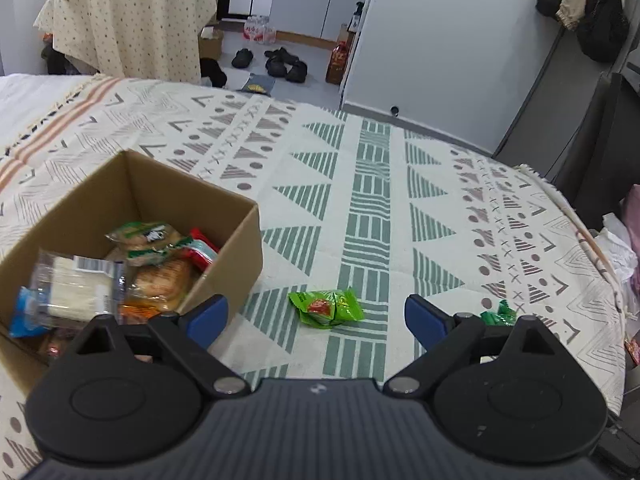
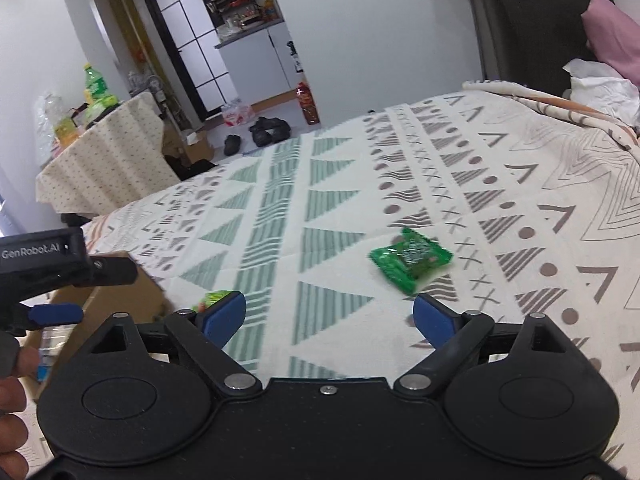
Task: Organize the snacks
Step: 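Move both tools back over the two remaining green candies, then grasp the green red-print candy with the left tool while the right grasps the green wrapped candy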
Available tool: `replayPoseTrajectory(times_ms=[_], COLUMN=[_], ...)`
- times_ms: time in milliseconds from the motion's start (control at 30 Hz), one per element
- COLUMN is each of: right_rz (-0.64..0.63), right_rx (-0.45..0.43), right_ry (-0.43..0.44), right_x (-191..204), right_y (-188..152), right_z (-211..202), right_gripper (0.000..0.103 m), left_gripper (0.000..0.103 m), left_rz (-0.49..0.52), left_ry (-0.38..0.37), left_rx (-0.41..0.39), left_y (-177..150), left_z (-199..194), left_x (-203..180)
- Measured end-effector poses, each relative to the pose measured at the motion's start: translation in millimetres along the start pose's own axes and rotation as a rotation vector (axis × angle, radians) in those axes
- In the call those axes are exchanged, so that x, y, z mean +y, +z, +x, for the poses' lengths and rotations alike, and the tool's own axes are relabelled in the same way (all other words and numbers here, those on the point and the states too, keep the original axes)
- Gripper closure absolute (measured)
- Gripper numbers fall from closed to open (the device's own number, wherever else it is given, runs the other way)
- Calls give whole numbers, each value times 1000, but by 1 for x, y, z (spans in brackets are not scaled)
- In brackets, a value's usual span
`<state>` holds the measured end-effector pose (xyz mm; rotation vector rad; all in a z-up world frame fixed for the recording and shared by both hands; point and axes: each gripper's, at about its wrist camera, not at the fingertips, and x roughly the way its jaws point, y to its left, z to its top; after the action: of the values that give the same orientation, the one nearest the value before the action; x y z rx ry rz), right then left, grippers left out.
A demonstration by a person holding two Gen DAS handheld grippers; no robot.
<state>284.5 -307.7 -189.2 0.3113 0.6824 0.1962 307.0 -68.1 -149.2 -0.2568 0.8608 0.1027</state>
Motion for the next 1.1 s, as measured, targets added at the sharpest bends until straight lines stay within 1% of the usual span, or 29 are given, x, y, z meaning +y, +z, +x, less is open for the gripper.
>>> replayPoseTrajectory(times_ms=[100, 233, 400, 500, 600, 700, 800, 933, 967, 1100], right_rz=[39, -16, -16, -28, 1, 33, 24, 45, 35, 24], right_rx=[-8, -11, -10, -10, 17, 25, 37, 57, 54, 47], right_ry=[22, -42, -41, -61, -76, -64, -85, -83, -86, -88], right_x=[-13, -15, -21, -25, -33, -39, -41, -47, -46, -46], right_y=[4, 3, 7, 9, 11, 11, 10, 10, 11, 12], right_z=[9, 27, 43, 53, 64, 73, 82, 90, 92, 96], right_gripper=[13, 14, 14, 14, 14, 14, 14, 14, 14, 15], left_gripper=[9, 9, 10, 10, 11, 12, 16, 20, 23, 38], left_rz=[-12, 3, 1, -2, 8, -1, 7, 24, 16, 3], left_ry=[2, 4, 14, 20, 40, 66, 80, 99, 101, 119], left_rx=[5, -3, 25, 37, 43, 60, 61, 59, 63, 74], left_y=[2, 2, 0, -3, -6, -9, -11, -12, -13, -15], left_z=[11, 24, 51, 64, 77, 88, 94, 101, 104, 111], left_x=[-2, -14, -24, -26, -28, -25, -24, -26, -25, -25])
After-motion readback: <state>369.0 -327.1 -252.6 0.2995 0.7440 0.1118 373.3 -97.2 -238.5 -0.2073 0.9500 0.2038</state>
